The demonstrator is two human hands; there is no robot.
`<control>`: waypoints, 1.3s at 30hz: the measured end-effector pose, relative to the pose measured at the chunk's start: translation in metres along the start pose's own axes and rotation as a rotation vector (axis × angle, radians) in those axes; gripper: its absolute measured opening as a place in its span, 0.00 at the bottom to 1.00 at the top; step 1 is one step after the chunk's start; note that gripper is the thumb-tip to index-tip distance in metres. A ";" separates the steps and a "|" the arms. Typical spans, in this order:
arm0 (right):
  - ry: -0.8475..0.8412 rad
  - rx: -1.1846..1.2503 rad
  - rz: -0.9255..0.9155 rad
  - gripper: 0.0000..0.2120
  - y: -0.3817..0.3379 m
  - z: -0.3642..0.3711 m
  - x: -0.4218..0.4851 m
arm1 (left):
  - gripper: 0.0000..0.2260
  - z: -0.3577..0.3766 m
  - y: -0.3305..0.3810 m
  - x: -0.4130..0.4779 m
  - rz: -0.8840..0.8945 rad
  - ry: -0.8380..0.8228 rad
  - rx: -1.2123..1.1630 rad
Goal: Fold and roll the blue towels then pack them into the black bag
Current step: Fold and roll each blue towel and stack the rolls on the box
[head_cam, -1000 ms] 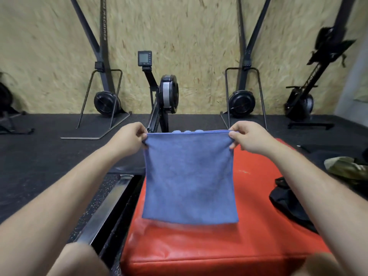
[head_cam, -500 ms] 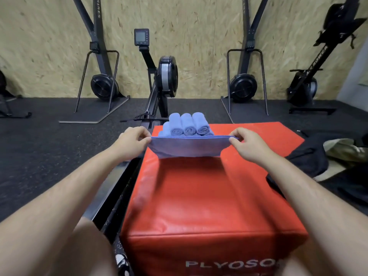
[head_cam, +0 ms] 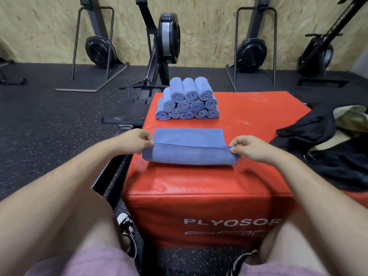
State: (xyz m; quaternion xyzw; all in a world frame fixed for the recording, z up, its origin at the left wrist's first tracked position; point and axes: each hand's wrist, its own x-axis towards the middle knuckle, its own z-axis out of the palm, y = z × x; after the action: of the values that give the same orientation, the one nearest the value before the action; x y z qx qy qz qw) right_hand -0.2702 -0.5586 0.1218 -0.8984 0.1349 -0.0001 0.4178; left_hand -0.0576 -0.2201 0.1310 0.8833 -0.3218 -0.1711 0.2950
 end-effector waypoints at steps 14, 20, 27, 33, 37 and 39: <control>0.084 -0.235 0.069 0.05 -0.009 -0.001 0.056 | 0.04 0.009 -0.004 0.050 -0.065 0.183 0.094; 0.087 -0.385 0.116 0.04 0.018 0.018 0.088 | 0.05 0.036 -0.028 0.073 -0.105 0.176 0.171; 0.126 -0.362 0.152 0.05 0.024 0.017 0.105 | 0.03 0.046 -0.035 0.081 -0.057 0.304 0.225; 0.172 -0.399 0.185 0.07 0.025 0.020 0.115 | 0.03 0.047 -0.040 0.099 -0.030 0.375 0.232; 0.206 -0.474 0.253 0.12 0.022 0.031 0.118 | 0.04 0.057 -0.043 0.104 -0.049 0.377 0.236; 0.270 -0.616 0.266 0.15 0.012 0.037 0.113 | 0.07 0.062 -0.039 0.101 -0.055 0.466 0.413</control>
State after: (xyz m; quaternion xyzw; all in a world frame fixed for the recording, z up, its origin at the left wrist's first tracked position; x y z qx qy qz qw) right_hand -0.1604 -0.5658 0.0762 -0.9486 0.2984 -0.0236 0.1024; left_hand 0.0045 -0.2893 0.0473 0.9482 -0.2496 0.0973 0.1707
